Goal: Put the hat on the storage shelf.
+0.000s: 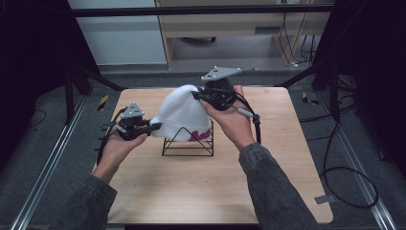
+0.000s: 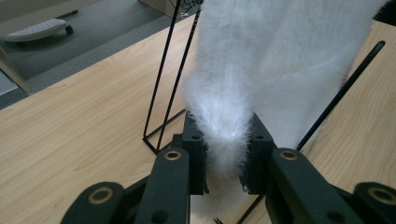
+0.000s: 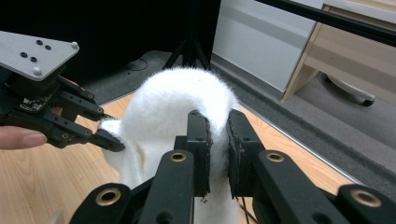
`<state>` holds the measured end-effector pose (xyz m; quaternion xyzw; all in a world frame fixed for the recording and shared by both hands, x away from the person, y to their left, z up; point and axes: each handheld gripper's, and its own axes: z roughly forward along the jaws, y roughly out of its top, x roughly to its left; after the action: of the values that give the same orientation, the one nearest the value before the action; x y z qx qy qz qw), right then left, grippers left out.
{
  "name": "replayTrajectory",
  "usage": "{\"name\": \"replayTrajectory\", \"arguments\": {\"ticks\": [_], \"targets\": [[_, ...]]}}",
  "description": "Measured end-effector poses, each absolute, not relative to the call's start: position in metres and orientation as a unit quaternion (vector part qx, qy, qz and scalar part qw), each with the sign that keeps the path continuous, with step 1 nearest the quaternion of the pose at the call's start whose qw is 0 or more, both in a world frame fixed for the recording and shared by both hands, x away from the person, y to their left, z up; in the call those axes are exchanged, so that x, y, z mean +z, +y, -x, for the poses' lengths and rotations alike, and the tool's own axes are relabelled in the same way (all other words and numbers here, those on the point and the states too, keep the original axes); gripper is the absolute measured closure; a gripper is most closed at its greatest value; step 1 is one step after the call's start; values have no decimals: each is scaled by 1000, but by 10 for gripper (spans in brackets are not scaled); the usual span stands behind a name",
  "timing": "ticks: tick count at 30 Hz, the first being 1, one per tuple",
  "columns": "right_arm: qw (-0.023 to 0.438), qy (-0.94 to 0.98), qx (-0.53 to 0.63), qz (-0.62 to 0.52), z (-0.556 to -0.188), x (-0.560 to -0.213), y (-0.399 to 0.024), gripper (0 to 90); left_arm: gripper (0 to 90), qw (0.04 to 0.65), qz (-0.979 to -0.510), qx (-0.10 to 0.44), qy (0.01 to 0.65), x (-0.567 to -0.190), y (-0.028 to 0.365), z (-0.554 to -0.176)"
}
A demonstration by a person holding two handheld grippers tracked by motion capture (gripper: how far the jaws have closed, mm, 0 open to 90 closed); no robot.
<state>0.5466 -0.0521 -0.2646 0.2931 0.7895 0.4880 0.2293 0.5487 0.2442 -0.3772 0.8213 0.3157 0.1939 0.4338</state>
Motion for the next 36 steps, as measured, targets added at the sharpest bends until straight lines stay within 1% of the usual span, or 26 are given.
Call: {"name": "replayTrajectory", "arguments": {"ticks": [7,15,36], "targets": [[223,794,483,-293,-546,-271,-51,804,749,439,-820,186,316,-386,247,-549],[212,796,483,-295,-545,-281,-49,805,750,432,-825,182,317,-393,250,-548],[197,812,471,-284,-541,-290,-39,808,749,428,-827,164,325,-416,252,-546]]}}
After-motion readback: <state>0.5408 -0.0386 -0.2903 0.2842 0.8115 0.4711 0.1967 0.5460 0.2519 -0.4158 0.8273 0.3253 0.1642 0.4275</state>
